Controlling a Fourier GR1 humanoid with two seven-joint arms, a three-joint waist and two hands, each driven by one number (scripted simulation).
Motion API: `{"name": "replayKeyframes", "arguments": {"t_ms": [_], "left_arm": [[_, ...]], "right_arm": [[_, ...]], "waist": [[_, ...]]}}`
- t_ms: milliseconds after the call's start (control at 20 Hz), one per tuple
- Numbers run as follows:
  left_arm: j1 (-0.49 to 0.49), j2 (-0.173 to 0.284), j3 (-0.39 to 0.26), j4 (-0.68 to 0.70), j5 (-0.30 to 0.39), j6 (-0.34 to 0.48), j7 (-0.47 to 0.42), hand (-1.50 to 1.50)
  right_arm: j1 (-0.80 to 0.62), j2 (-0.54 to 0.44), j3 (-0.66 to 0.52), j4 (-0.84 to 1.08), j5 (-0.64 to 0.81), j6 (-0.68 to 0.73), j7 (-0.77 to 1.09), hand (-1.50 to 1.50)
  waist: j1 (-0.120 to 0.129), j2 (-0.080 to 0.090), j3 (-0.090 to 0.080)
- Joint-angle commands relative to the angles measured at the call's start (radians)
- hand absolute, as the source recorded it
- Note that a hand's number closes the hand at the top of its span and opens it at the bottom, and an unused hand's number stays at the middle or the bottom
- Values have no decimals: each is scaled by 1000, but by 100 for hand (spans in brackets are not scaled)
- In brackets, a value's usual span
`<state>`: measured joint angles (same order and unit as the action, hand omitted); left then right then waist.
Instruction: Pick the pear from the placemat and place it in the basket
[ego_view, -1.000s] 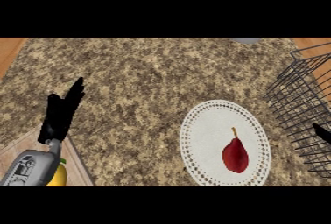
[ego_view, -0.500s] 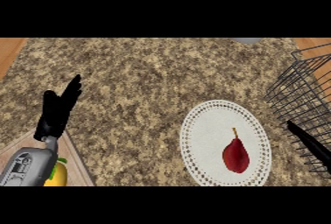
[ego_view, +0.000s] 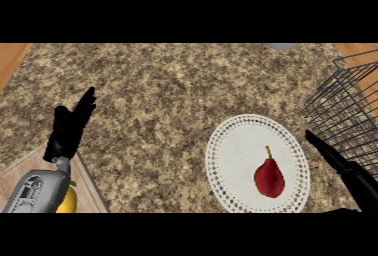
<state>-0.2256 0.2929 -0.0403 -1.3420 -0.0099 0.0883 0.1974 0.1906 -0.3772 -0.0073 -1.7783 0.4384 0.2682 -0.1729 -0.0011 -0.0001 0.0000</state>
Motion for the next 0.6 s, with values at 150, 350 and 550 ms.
{"name": "replayKeyframes", "arguments": {"t_ms": [150, 350, 550], "left_arm": [[5, -13, 38, -27, -40, -39, 27, 0], [16, -56, 30, -65, -61, -20, 53, 0], [29, -57, 59, -71, -67, -62, 42, 0]], "right_arm": [[-23, 66, 20, -23, 55, 36, 36, -150], [-21, 98, 12, 135, 109, -52, -107, -150], [-85, 144, 34, 86, 128, -15, 9, -150]], "waist": [[-1, -1, 0], [-1, -1, 0], [0, -1, 0]]}}
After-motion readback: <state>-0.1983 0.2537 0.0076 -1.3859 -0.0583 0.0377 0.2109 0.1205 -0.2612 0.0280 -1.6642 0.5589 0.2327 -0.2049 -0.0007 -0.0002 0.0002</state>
